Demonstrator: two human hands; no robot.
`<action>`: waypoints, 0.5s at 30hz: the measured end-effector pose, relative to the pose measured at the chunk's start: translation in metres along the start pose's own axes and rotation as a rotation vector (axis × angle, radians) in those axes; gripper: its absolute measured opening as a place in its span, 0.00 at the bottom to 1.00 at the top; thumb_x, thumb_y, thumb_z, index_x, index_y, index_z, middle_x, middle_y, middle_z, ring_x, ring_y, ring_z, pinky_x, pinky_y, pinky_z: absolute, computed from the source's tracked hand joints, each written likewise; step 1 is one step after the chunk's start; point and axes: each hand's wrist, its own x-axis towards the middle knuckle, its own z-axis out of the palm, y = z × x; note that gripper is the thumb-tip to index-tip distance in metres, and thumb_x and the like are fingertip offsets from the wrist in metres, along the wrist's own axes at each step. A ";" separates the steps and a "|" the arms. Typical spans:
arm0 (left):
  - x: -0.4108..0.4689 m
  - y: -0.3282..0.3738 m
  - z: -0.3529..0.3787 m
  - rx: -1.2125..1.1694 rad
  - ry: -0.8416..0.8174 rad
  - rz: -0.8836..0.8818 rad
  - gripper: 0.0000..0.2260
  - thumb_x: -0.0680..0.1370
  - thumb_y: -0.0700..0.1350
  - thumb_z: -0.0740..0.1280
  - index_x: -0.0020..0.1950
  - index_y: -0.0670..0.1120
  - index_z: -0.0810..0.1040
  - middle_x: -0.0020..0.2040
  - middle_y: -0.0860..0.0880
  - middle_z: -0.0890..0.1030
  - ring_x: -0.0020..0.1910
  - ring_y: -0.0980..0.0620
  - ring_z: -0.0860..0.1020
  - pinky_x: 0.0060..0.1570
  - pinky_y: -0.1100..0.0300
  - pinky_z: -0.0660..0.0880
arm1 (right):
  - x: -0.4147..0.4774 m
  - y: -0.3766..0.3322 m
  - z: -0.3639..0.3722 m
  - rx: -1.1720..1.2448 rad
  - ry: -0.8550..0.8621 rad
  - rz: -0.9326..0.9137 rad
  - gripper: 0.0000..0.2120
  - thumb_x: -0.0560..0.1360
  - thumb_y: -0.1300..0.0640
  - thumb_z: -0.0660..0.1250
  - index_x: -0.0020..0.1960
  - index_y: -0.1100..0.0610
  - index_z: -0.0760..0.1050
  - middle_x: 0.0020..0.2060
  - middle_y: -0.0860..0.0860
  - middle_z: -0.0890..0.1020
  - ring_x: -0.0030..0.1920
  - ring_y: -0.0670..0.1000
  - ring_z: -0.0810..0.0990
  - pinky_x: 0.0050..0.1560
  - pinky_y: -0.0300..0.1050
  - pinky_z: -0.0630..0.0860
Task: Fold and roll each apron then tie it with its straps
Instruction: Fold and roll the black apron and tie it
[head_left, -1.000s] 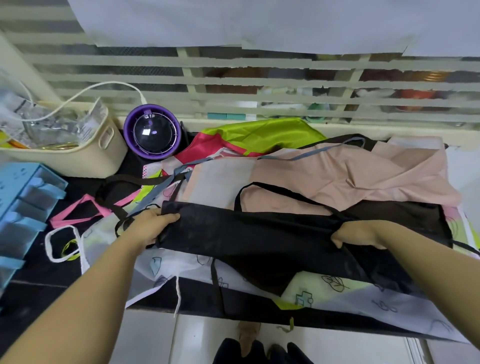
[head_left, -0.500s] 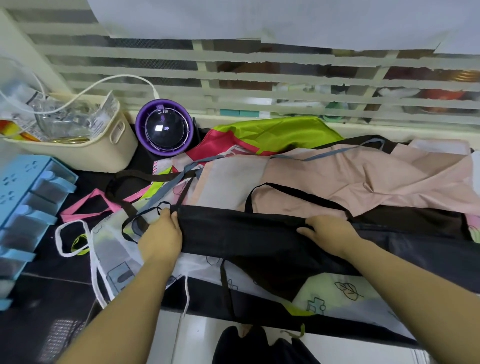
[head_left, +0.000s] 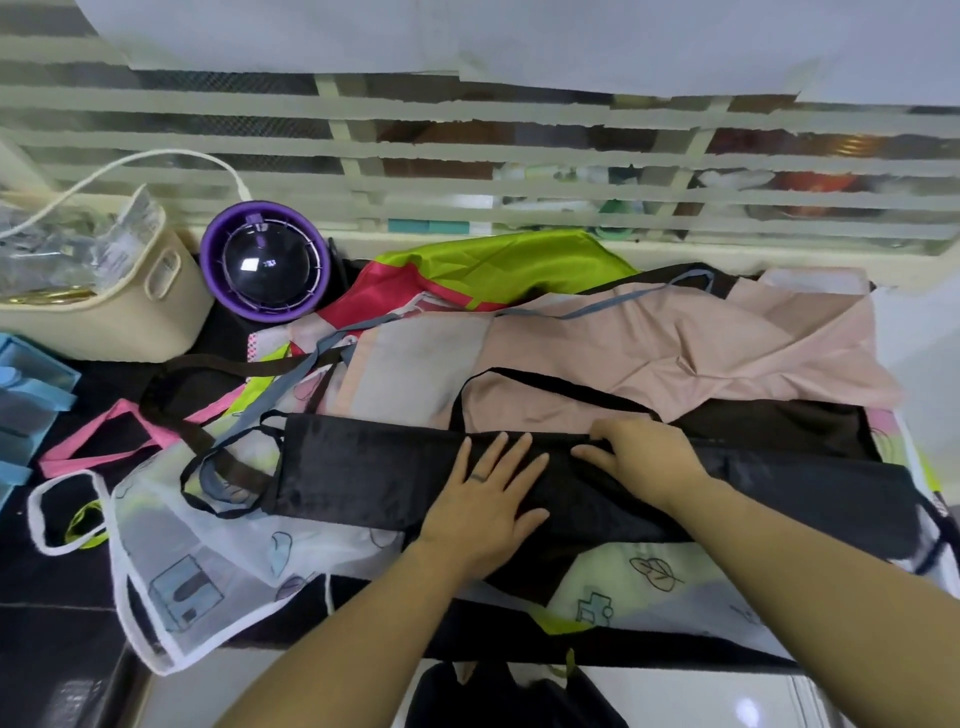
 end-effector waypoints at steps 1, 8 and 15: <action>0.002 0.000 0.002 -0.001 -0.030 0.000 0.37 0.71 0.68 0.29 0.78 0.55 0.42 0.77 0.54 0.38 0.77 0.52 0.38 0.72 0.48 0.32 | -0.009 0.011 0.000 -0.050 0.071 0.016 0.19 0.77 0.38 0.58 0.48 0.53 0.76 0.43 0.52 0.82 0.46 0.56 0.80 0.40 0.46 0.67; 0.006 -0.007 0.014 0.124 0.038 0.022 0.34 0.77 0.66 0.32 0.77 0.51 0.51 0.78 0.47 0.54 0.76 0.47 0.54 0.71 0.45 0.44 | -0.049 0.089 0.005 -0.128 0.161 0.130 0.25 0.75 0.32 0.52 0.34 0.51 0.68 0.25 0.49 0.76 0.34 0.56 0.78 0.43 0.47 0.62; 0.005 -0.010 0.023 0.135 0.110 0.018 0.28 0.81 0.62 0.41 0.76 0.50 0.58 0.75 0.46 0.65 0.73 0.47 0.60 0.68 0.43 0.53 | -0.038 0.142 0.013 -0.181 0.306 0.105 0.30 0.70 0.29 0.44 0.28 0.53 0.65 0.19 0.50 0.71 0.27 0.58 0.74 0.40 0.48 0.63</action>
